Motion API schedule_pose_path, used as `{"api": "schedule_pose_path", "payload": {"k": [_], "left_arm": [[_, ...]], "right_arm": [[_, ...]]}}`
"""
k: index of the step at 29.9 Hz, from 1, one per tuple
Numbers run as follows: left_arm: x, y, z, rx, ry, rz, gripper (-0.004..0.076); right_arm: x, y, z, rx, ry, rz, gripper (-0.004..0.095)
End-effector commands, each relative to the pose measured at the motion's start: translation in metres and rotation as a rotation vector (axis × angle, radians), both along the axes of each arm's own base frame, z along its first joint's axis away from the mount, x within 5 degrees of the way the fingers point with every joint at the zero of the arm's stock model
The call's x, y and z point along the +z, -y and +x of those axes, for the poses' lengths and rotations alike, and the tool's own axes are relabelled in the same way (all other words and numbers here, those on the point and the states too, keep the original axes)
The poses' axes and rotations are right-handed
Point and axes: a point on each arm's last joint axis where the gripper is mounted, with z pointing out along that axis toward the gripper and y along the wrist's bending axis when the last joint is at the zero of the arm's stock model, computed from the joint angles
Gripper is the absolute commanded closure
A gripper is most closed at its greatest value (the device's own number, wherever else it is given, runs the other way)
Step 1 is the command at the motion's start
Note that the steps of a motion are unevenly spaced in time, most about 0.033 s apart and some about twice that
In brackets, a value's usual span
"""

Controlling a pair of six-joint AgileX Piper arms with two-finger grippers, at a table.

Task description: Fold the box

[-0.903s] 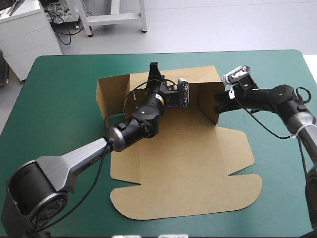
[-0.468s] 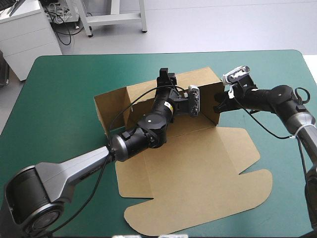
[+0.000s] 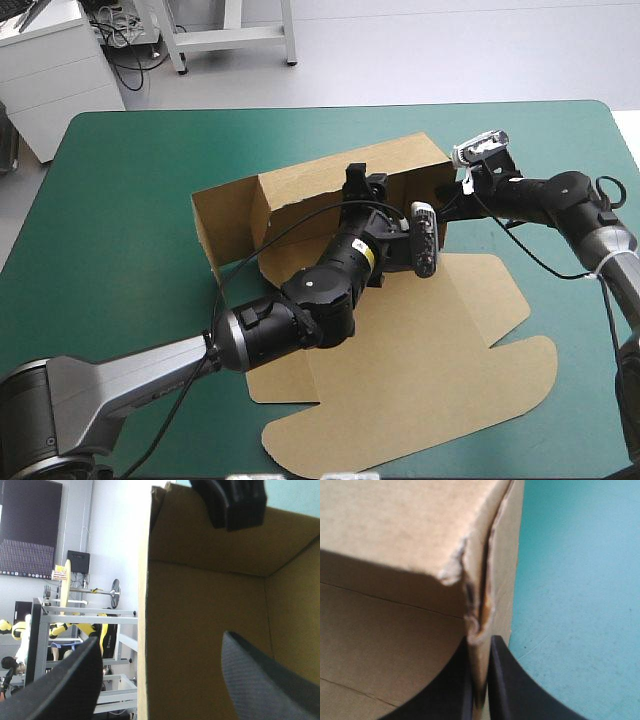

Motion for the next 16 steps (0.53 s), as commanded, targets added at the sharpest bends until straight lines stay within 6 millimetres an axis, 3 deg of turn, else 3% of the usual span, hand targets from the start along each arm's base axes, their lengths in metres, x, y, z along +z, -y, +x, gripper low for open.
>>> {"api": "schedule_pose_path", "payload": {"k": [1,4,8,11,16], "left_arm": [[0.043,-0.011,-0.015,-0.019,0.080,-0.089,0.0243],[0.060,-0.018,-0.014,0.003,0.089,-0.158,0.0243],[0.088,-0.041,0.005,0.122,0.056,-0.276,0.0243],[0.110,-0.069,0.029,0.254,0.022,-0.380,0.0244],[0.140,-0.133,0.065,0.515,-0.004,-0.516,0.0243]], "right_arm": [[0.025,-0.002,-0.003,-0.029,0.064,0.059,0.0930],[0.025,-0.002,-0.003,-0.044,0.050,0.077,0.0930],[0.024,-0.001,-0.003,-0.042,0.050,0.066,0.0930],[0.024,-0.001,-0.003,-0.041,0.050,0.062,0.0930],[0.024,-0.001,-0.003,-0.041,0.050,0.062,0.0930]]}}
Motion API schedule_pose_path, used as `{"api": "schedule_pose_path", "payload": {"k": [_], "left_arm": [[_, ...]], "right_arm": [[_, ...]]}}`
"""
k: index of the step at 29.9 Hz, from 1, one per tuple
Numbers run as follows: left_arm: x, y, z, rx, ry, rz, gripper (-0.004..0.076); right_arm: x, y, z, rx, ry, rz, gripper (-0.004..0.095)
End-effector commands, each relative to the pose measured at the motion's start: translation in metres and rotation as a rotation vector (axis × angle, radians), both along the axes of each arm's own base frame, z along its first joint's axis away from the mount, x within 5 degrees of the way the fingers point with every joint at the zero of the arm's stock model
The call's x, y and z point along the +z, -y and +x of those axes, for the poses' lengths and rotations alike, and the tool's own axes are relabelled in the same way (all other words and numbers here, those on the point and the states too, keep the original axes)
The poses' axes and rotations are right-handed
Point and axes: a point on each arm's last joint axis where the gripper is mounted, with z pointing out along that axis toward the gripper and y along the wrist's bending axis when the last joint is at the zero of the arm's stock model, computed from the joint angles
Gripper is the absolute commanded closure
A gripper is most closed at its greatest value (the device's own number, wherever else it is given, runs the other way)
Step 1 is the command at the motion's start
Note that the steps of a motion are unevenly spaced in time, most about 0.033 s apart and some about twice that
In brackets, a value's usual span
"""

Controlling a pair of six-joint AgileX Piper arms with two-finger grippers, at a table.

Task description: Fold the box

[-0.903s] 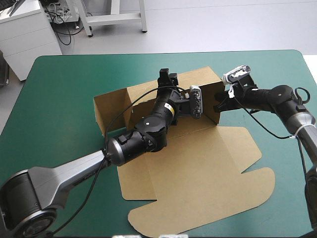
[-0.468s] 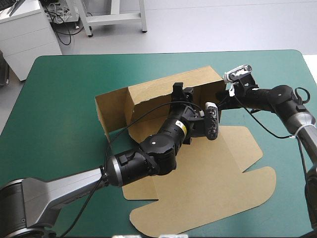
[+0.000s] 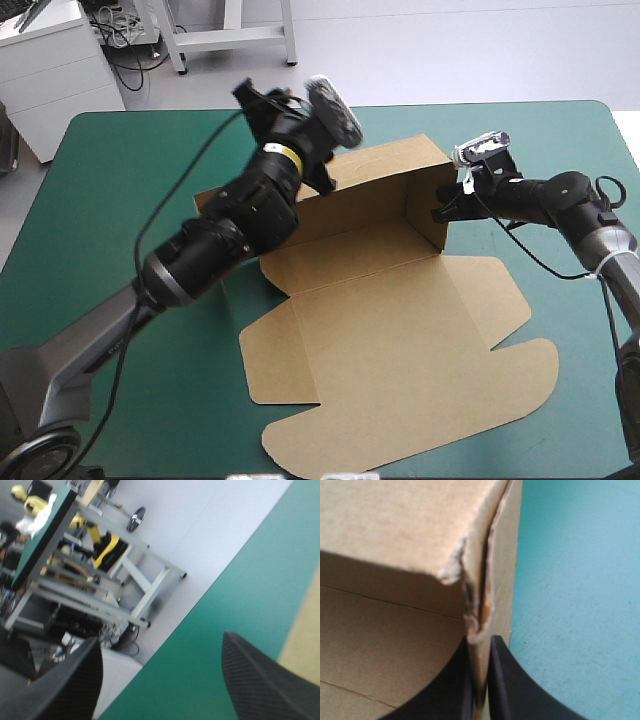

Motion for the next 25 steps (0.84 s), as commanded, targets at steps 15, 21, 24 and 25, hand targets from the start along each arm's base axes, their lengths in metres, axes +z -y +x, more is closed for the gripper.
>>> {"api": "schedule_pose_path", "payload": {"k": [15,21,24,25], "left_arm": [[0.019,-0.210,0.050,0.565,-0.389,-0.523,0.0244],[0.000,-0.261,0.053,0.721,-0.432,-0.510,0.0259],[-0.025,-0.273,0.056,0.757,-0.510,-0.543,0.0283],[-0.033,-0.276,0.056,0.761,-0.526,-0.554,0.0290]], "right_arm": [[0.025,-0.001,-0.002,-0.057,0.044,0.081,0.0929],[0.024,0.001,-0.003,-0.097,0.008,0.096,0.0929],[0.024,0.002,-0.003,-0.098,0.003,0.077,0.0929],[0.025,0.003,-0.003,-0.103,-0.007,0.070,0.0929]]}}
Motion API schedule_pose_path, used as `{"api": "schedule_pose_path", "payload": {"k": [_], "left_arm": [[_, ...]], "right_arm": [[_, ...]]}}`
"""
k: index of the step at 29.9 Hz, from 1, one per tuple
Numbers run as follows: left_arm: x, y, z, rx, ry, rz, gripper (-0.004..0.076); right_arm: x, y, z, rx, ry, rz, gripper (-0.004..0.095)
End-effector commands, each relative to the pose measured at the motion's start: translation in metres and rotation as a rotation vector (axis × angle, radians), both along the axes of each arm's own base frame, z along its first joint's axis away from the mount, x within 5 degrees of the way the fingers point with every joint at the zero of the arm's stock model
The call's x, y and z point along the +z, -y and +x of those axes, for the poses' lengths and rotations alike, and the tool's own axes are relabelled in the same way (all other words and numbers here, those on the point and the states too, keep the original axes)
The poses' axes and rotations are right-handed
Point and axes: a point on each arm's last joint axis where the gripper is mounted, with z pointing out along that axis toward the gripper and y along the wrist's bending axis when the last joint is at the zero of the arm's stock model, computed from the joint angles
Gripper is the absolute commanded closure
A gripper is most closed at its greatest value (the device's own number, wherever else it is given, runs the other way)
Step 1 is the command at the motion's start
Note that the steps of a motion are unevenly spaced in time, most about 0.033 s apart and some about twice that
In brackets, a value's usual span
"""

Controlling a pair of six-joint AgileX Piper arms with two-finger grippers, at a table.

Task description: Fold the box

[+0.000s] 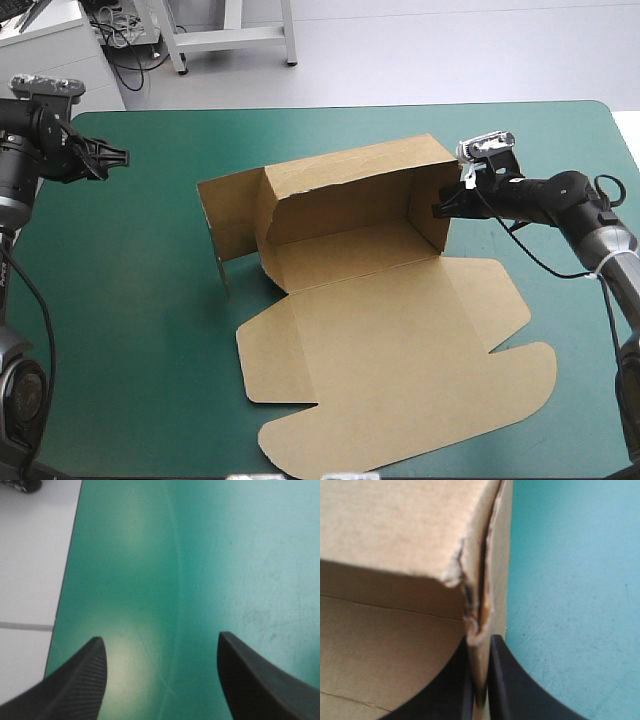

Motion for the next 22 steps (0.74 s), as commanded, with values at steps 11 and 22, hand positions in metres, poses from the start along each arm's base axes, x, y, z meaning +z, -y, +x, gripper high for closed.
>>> {"api": "schedule_pose_path", "payload": {"k": [11,22], "left_arm": [[-0.055,-0.006,-0.041,0.017,0.043,-0.093,0.0303],[-0.067,-0.001,-0.069,-0.003,0.031,-0.111,0.0303]], "right_arm": [[0.069,0.008,-0.004,-0.115,-0.066,-0.017,0.0929],[0.125,0.020,-0.030,-0.158,-0.242,-0.175,0.0929]]}}
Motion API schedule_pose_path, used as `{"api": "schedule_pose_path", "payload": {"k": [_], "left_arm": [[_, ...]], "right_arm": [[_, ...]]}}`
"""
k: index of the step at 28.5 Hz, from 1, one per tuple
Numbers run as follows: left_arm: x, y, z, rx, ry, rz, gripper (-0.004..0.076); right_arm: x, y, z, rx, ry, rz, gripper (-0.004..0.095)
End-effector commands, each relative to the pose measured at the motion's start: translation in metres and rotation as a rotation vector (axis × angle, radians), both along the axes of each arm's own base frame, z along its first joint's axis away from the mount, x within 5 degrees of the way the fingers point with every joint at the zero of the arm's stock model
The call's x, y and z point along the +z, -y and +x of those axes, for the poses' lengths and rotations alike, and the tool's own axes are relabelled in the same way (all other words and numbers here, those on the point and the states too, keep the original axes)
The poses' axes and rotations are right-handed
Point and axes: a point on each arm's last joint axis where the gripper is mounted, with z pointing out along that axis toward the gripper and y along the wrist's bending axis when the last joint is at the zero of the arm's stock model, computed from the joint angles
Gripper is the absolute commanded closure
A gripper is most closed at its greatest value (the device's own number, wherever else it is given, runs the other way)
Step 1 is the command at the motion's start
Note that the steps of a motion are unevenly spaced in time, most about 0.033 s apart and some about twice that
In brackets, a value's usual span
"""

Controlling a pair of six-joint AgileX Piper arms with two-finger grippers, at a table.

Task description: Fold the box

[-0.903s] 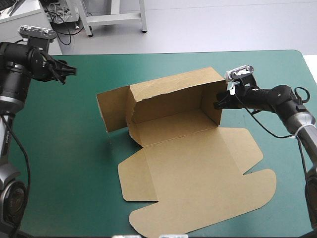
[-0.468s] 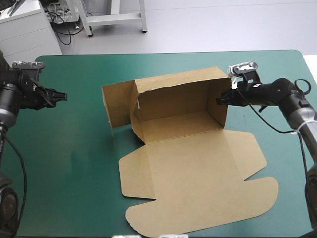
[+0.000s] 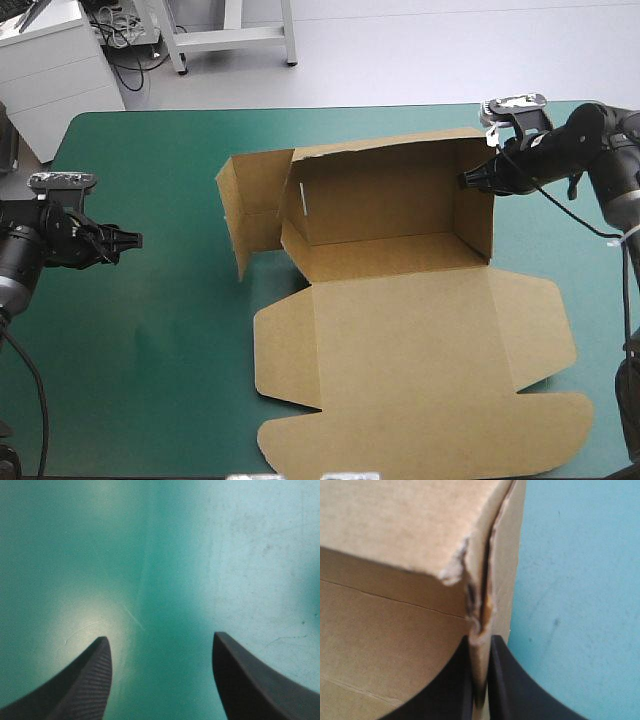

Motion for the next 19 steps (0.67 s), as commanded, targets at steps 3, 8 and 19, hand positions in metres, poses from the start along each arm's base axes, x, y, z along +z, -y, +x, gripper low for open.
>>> {"api": "schedule_pose_path", "payload": {"k": [3,8,19], "left_arm": [[0.024,0.003,-0.007,-0.019,0.117,-0.016,0.0311],[0.023,0.004,-0.010,-0.039,0.095,-0.016,0.0314],[0.024,0.005,-0.010,-0.041,0.098,-0.021,0.0318]], "right_arm": [[0.033,0.005,-0.019,-0.065,0.021,-0.030,0.0929],[0.030,0.005,-0.016,-0.104,0.001,-0.010,0.0929],[-0.021,-0.002,0.023,-0.077,-0.146,0.019,0.0926]]}}
